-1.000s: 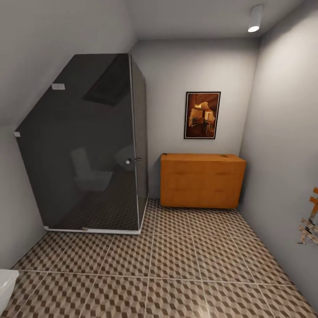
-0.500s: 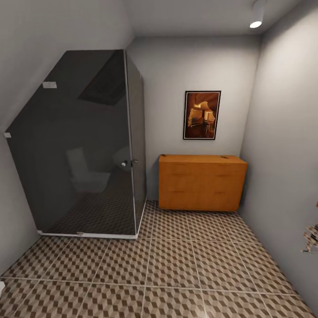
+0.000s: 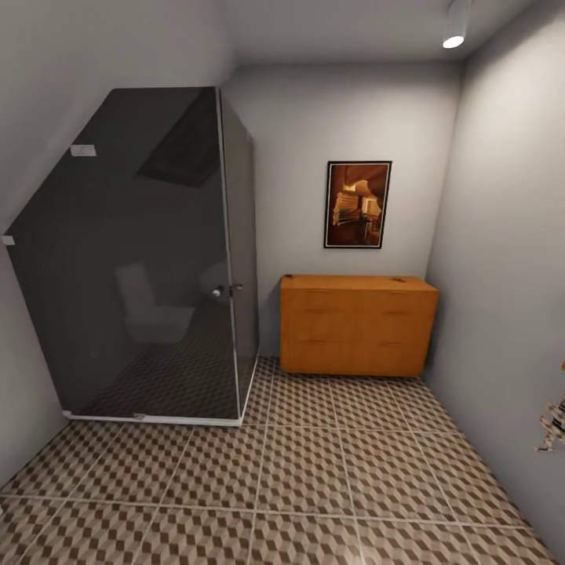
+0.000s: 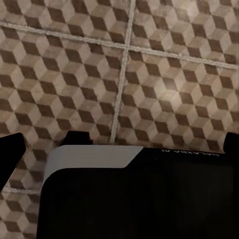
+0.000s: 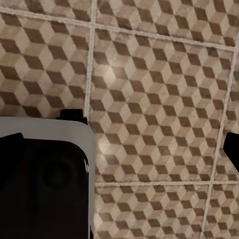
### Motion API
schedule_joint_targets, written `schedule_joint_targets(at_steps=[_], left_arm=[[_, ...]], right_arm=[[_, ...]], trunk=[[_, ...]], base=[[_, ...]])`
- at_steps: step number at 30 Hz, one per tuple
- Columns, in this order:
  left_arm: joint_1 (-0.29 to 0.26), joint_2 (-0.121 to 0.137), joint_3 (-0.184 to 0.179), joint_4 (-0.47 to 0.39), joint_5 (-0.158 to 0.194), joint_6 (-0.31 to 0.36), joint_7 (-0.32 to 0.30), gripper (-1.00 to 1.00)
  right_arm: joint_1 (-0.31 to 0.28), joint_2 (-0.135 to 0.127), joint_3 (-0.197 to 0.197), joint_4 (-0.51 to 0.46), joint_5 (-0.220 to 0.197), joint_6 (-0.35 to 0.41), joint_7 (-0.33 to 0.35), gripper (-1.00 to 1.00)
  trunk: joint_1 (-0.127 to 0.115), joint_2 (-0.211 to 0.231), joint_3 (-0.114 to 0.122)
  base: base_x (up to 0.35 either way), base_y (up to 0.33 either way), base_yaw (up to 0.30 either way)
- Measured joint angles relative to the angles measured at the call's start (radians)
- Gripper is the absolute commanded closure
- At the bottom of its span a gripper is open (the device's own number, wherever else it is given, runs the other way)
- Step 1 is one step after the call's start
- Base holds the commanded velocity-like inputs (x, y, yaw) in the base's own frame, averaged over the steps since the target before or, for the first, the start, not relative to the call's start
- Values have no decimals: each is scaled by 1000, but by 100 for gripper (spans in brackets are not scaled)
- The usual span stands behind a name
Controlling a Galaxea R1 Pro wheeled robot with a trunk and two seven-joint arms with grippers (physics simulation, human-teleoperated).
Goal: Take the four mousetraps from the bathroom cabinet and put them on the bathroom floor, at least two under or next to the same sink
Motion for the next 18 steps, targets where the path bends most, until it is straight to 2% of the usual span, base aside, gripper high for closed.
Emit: schedule_joint_targets(at_steps=[11,18], left_arm=[[0,1,0,0,0,0,0,-100],[0,1,0,0,0,-1,0,-100]], right_arm=[[0,1,0,0,0,0,0,-100],[0,1,0,1,0,0,0,-100]], trunk=[[0,0,0],[0,0,0]], base=[[150,-232,0],[152,-168,0]])
